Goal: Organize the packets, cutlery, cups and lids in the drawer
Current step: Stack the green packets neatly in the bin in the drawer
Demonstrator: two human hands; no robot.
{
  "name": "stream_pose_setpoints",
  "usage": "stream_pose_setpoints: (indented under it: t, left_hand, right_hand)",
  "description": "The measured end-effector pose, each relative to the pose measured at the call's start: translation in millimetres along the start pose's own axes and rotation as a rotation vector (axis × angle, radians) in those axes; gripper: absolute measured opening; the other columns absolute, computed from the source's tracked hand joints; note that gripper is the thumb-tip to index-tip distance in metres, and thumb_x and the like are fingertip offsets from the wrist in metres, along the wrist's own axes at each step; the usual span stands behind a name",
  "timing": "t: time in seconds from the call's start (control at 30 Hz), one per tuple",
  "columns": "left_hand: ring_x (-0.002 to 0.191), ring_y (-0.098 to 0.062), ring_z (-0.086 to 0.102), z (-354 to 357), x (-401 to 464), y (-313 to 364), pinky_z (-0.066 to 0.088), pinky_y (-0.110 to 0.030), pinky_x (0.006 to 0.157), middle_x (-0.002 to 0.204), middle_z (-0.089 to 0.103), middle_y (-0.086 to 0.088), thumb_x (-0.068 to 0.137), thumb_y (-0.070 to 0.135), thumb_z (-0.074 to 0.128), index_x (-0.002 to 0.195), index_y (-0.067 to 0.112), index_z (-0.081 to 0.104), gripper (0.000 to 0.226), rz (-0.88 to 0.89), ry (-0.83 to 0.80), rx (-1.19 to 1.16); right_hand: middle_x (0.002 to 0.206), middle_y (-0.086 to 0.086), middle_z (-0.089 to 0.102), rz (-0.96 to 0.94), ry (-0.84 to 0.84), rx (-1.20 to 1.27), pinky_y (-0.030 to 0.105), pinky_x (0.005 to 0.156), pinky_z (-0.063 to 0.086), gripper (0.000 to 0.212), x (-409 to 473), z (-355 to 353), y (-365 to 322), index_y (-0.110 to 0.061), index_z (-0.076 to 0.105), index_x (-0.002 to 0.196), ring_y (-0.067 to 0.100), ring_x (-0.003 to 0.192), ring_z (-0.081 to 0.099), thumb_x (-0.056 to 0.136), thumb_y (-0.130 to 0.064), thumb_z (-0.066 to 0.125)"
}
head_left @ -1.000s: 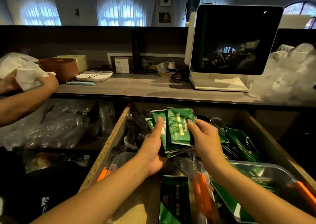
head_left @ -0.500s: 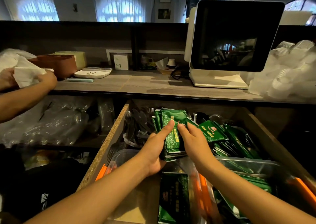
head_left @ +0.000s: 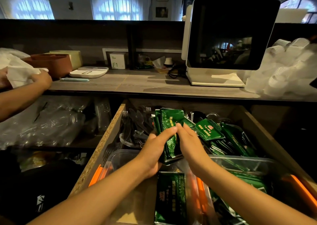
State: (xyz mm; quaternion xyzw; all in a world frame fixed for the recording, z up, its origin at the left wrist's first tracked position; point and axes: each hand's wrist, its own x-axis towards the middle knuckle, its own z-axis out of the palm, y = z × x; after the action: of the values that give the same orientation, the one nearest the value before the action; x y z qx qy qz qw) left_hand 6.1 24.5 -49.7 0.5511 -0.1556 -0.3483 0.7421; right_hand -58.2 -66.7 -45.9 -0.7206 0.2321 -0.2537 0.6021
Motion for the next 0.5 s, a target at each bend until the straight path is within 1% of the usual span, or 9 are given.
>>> stream_pose_setpoints:
  t: [0.07,0.13,0.2,0.23,0.33,0.4,0.43,0.47,0.5]
  left_hand:
    - [0.114,-0.011,0.063,-1,3,-1,0.05,-0.039,0.102,0.124,0.064,0.001,0.064,0.069,0.078,0.123,0.021,0.058,0.079,0.089,-0.005,0.093]
    - [0.101,0.009,0.055,-1,2,3,0.042,-0.022,0.092,0.109,0.061,0.016,0.086,0.059,0.064,0.11,0.032,0.065,0.036,0.163,0.013,0.188]
    - [0.093,0.011,0.053,-4,3,6,0.039,-0.018,0.08,0.102,0.056,0.02,0.096,0.044,0.056,0.102,0.037,0.062,0.01,0.159,0.002,0.192]
    - [0.094,0.009,0.057,-3,3,7,0.041,-0.015,0.076,0.102,0.06,0.018,0.097,0.039,0.057,0.103,0.036,0.062,0.008,0.161,-0.017,0.169]
    - [0.108,0.0,0.06,1,1,6,0.042,-0.015,0.08,0.114,0.063,0.014,0.097,0.032,0.059,0.122,0.023,0.057,0.026,0.148,-0.053,0.093]
    - [0.121,-0.009,0.048,3,-1,4,0.034,-0.024,0.093,0.129,0.052,0.009,0.097,0.038,0.059,0.14,0.016,0.045,0.05,0.125,-0.044,0.062]
    - [0.127,-0.013,0.044,5,-3,5,0.032,-0.027,0.096,0.135,0.047,0.005,0.097,0.041,0.059,0.146,0.013,0.038,0.06,0.104,-0.031,0.063]
    - [0.136,-0.018,0.04,5,-2,7,0.031,-0.029,0.1,0.143,0.043,0.001,0.096,0.044,0.06,0.152,0.011,0.03,0.072,0.087,-0.001,0.061]
    - [0.143,-0.022,0.036,3,2,8,0.031,-0.032,0.106,0.152,0.038,-0.002,0.093,0.05,0.062,0.155,0.011,0.025,0.081,0.073,0.023,0.025]
  right_hand:
    - [0.161,-0.01,0.018,0.03,-0.088,0.046,0.018,0.102,0.014,0.057,3,0,5,-0.022,0.024,0.154,0.007,0.147,0.016,0.103,-0.046,0.033]
    - [0.158,-0.011,0.024,0.015,-0.081,0.071,0.023,0.112,0.012,0.071,5,3,3,-0.023,0.029,0.153,0.01,0.146,0.022,0.094,-0.062,0.039]
    - [0.148,0.0,0.047,-0.033,-0.04,0.039,0.04,0.116,0.032,0.081,4,4,-1,-0.02,0.047,0.142,0.018,0.137,0.043,0.08,-0.071,0.047]
    - [0.136,0.001,0.058,-0.065,-0.006,0.027,0.04,0.108,0.042,0.069,5,3,0,-0.018,0.054,0.135,0.016,0.127,0.053,0.084,-0.065,0.05]
    - [0.094,-0.015,0.061,-0.095,0.029,0.014,0.002,0.077,0.041,0.011,2,-1,-1,-0.024,0.055,0.101,-0.016,0.088,0.057,0.103,-0.029,0.045]
    - [0.091,-0.025,0.048,-0.054,-0.012,0.067,-0.008,0.068,0.031,0.014,-2,-2,1,-0.031,0.047,0.096,-0.033,0.078,0.047,0.105,-0.024,0.04]
    - [0.099,-0.021,0.053,-0.017,-0.025,0.103,-0.007,0.074,0.031,0.015,-4,-4,-2,-0.029,0.054,0.104,-0.03,0.089,0.048,0.105,-0.025,0.04]
    - [0.11,-0.014,0.058,0.018,-0.023,0.125,0.002,0.082,0.036,0.021,-3,-3,-6,-0.024,0.06,0.112,-0.015,0.106,0.054,0.104,-0.028,0.041]
    - [0.112,-0.006,0.064,0.048,-0.037,0.122,0.012,0.082,0.042,0.027,0,-4,-11,-0.019,0.065,0.109,0.005,0.108,0.06,0.103,-0.031,0.042]
